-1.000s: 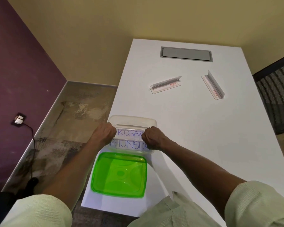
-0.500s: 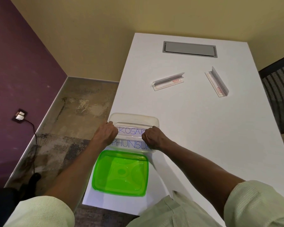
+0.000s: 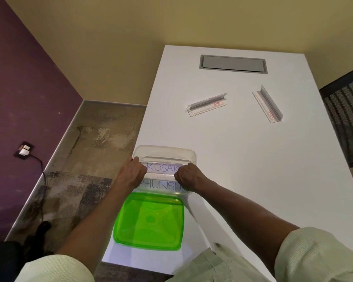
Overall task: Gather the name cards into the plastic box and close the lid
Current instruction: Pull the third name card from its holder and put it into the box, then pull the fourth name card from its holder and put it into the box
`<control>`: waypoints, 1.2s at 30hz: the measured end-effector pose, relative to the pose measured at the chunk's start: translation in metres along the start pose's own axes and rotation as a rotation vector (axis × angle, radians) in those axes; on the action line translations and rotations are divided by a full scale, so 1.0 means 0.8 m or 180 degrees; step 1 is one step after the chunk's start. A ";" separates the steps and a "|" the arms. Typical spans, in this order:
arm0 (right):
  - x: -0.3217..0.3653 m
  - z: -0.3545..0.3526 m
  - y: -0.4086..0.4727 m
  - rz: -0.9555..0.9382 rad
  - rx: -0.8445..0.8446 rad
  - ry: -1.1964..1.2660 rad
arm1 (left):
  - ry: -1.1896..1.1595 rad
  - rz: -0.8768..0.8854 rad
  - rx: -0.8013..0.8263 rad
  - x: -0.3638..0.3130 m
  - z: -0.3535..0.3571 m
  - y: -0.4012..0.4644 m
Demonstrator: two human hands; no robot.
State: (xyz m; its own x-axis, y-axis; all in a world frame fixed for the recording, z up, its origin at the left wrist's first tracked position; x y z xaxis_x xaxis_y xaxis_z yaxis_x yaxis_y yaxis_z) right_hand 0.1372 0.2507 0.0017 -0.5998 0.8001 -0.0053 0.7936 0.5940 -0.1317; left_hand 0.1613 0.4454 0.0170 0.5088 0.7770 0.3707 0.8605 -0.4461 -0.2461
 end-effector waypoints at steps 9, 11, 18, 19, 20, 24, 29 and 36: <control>-0.010 -0.030 -0.002 0.0001 -0.0384 0.0283 | -0.0756 -0.0309 0.0119 0.001 -0.017 0.022; -0.017 -0.045 -0.003 0.0032 -0.0609 0.0327 | -0.1162 -0.0462 0.0045 0.001 -0.028 0.028; -0.055 -0.074 -0.035 0.0357 -0.0782 0.0289 | -0.1726 -0.0613 -0.0412 -0.019 -0.074 0.029; -0.062 -0.075 -0.042 0.0418 -0.0803 0.0260 | -0.1792 -0.0619 -0.0437 -0.022 -0.079 0.028; -0.069 -0.076 -0.050 0.0479 -0.0829 0.0234 | -0.1837 -0.0621 -0.0472 -0.026 -0.084 0.027; -0.100 -0.073 -0.087 0.0727 -0.0958 0.0139 | -0.1943 -0.0656 -0.0622 -0.044 -0.105 0.030; -0.144 -0.069 -0.134 0.1067 -0.1017 0.0122 | -0.2136 -0.0614 -0.0759 -0.074 -0.139 0.050; -0.200 -0.065 -0.195 0.1444 -0.0998 0.0063 | -0.2288 -0.0399 -0.0835 -0.131 -0.179 0.083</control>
State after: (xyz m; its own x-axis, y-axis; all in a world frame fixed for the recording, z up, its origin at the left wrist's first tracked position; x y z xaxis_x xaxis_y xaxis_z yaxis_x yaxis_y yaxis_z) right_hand 0.1151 0.0342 0.0743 -0.1910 0.9812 0.0261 0.9662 0.1832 0.1812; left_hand 0.1691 0.2706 0.0899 0.3426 0.8859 -0.3126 0.9341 -0.3568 0.0127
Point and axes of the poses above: each hand's wrist, its own y-axis towards the middle knuckle, its own z-axis out of the palm, x = y × z, the point moved 3 cm from there along y, towards the middle knuckle, and after that the axes turned 8 degrees about -x, right-handed, at the moved point
